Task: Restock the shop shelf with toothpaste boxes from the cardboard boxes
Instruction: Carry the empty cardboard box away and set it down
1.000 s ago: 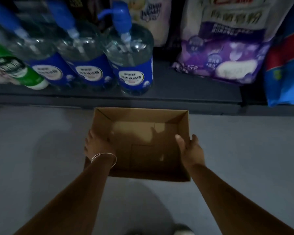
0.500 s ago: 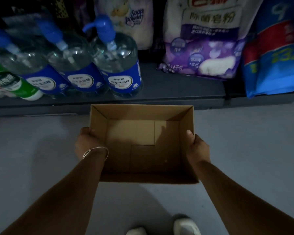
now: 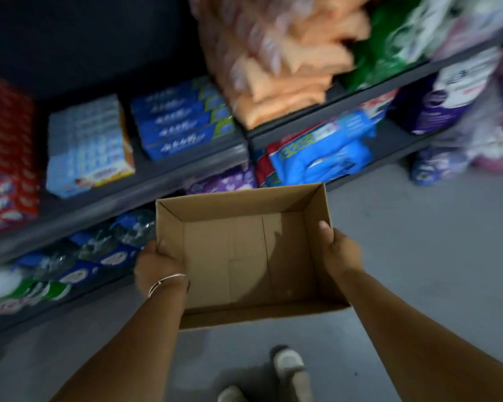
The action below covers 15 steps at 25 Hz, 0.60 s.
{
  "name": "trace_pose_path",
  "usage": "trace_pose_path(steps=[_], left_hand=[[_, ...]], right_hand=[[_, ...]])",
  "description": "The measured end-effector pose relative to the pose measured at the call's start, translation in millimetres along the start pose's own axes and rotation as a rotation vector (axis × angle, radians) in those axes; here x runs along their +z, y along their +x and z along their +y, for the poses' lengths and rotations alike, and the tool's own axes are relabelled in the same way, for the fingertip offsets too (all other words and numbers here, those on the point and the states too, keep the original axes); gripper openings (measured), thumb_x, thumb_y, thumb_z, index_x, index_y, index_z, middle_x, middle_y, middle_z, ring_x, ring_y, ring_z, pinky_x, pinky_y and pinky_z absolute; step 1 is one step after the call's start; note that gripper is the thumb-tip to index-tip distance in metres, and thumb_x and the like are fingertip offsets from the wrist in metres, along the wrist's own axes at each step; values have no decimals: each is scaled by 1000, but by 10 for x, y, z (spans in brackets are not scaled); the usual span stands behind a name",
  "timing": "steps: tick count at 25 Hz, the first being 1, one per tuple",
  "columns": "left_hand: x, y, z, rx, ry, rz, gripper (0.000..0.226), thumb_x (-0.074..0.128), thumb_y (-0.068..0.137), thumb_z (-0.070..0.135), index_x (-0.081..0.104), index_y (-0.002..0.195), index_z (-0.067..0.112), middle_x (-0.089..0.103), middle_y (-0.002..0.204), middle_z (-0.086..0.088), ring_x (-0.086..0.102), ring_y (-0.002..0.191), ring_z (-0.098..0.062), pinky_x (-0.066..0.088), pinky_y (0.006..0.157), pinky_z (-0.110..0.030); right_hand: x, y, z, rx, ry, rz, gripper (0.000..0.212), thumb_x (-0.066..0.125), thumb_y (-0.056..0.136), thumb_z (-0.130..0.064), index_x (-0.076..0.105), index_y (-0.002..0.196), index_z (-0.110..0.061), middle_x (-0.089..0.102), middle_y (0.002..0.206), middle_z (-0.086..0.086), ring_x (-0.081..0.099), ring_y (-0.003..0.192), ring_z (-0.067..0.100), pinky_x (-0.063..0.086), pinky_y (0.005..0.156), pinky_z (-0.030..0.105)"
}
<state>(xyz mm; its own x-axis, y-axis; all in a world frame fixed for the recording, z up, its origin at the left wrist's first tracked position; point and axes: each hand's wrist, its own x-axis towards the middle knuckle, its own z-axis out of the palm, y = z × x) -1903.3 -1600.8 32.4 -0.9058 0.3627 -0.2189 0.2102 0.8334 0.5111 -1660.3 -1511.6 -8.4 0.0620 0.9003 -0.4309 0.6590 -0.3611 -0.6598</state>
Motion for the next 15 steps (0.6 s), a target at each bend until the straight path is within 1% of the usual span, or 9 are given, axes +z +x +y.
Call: trace_pose_path(steps=[2, 5, 7, 10, 12, 13, 15], left_hand=[[-141, -338, 481, 89, 30, -42, 33, 35, 99, 17, 56, 118, -1, 55, 118, -32, 50, 111, -44, 40, 87, -45], [-144, -943, 1365, 220, 32, -68, 36, 36, 99, 20, 55, 119, -3, 54, 118, -33, 49, 112, -46, 40, 88, -48], [-60, -1415, 1976, 258, 47, -103, 37, 36, 99, 22, 55, 119, -3, 54, 118, -33, 49, 111, -47, 40, 88, -49], [174, -2157, 2820, 347, 6, -146, 36, 38, 99, 21, 57, 115, -4, 55, 115, -35, 51, 108, -48, 41, 86, -49], [422, -2669, 3388, 404, 1, -179, 34, 39, 98, 19, 58, 112, -5, 56, 112, -36, 52, 106, -48, 42, 84, -47], [554, -2910, 3677, 425, -8, -189, 32, 40, 98, 18, 59, 109, -5, 57, 110, -36, 52, 104, -48, 42, 83, -46], [847, -3343, 4264, 493, -22, -231, 29, 41, 97, 16, 60, 102, -6, 58, 108, -35, 54, 101, -47, 42, 80, -45]], right_hand=[[-584, -51, -78, 35, 33, 49, 52, 31, 100, -42, 61, 102, 1, 62, 109, 25, 55, 106, 38, 39, 80, 34], [-1668, 0, -50, 80, 122, 119, 52, 32, 100, -41, 60, 109, 2, 61, 116, 25, 53, 112, 38, 40, 90, 36], [-2411, 65, 81, 123, 148, 155, 52, 32, 100, -41, 59, 111, 1, 60, 118, 24, 53, 113, 37, 39, 91, 36], [-3479, 269, 333, 147, 180, 212, 53, 30, 100, -42, 60, 111, 1, 60, 118, 23, 53, 112, 37, 39, 91, 36], [-4239, 457, 520, 154, 188, 262, 53, 29, 100, -43, 60, 106, -1, 61, 112, 22, 53, 111, 37, 39, 88, 35], [-4603, 566, 611, 159, 194, 280, 50, 29, 100, -43, 60, 100, -3, 60, 104, 21, 54, 109, 37, 39, 84, 35], [-5289, 771, 803, 177, 195, 337, 46, 29, 100, -44, 52, 83, -8, 53, 91, 14, 56, 105, 36, 38, 80, 34]])
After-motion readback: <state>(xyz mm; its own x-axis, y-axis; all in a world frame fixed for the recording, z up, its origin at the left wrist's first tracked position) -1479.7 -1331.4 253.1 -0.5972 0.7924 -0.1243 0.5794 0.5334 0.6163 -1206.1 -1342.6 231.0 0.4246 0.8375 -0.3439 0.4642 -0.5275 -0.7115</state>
